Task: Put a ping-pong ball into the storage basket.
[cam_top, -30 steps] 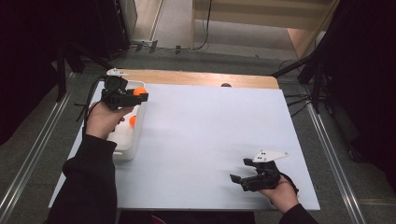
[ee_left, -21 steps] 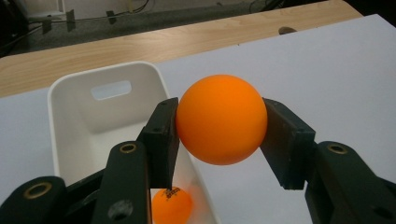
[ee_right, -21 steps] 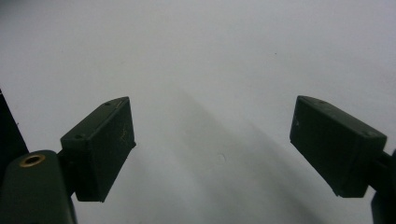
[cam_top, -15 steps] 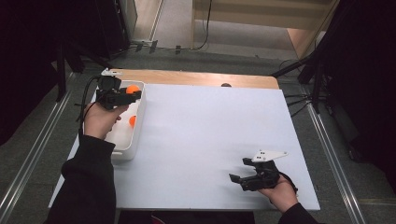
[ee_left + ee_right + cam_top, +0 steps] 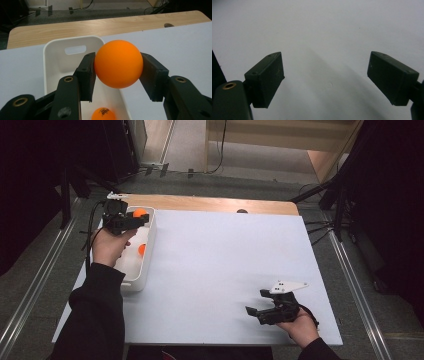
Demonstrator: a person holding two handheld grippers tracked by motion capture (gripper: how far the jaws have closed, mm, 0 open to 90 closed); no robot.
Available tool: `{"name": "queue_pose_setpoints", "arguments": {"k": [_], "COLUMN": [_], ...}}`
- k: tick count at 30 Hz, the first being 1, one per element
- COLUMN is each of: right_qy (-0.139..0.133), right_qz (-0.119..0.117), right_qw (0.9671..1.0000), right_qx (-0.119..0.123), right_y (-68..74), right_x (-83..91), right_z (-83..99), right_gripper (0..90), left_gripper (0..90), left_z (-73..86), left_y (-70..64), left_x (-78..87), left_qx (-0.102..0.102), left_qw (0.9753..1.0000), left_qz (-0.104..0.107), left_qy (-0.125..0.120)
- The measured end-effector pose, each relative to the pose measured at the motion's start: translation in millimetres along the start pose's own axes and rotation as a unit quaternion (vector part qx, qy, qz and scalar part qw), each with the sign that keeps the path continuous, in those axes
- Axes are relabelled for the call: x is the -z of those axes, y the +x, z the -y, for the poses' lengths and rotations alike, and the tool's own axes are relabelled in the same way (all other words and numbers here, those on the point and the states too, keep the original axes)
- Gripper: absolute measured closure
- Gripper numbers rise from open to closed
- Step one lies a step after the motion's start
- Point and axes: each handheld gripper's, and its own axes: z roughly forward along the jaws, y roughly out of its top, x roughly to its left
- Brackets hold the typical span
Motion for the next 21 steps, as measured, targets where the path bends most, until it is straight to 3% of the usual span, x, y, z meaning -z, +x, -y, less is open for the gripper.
{"name": "queue_pose_setpoints", "arguments": {"k": [10, 21], "right_qy": [0.001, -0.001], "right_qz": [0.002, 0.006], "right_qw": [1.0000, 1.0000], "right_qx": [-0.003, 0.000], "right_y": [0.4, -0.5], "right_x": [0.4, 1.7], "right_z": [0.6, 1.9], "right_gripper": [12.4, 12.4], "left_gripper": [50.2, 50.2], "left_z": [-1.1, -0.4], "left_y": [6.3, 10.3], "left_x": [-11.7, -22.8], "left_qx": [0.011, 0.026], "left_qw": [0.9997, 0.9990], "left_qz": [-0.019, -0.023], "left_qy": [-0.011, -0.027]}}
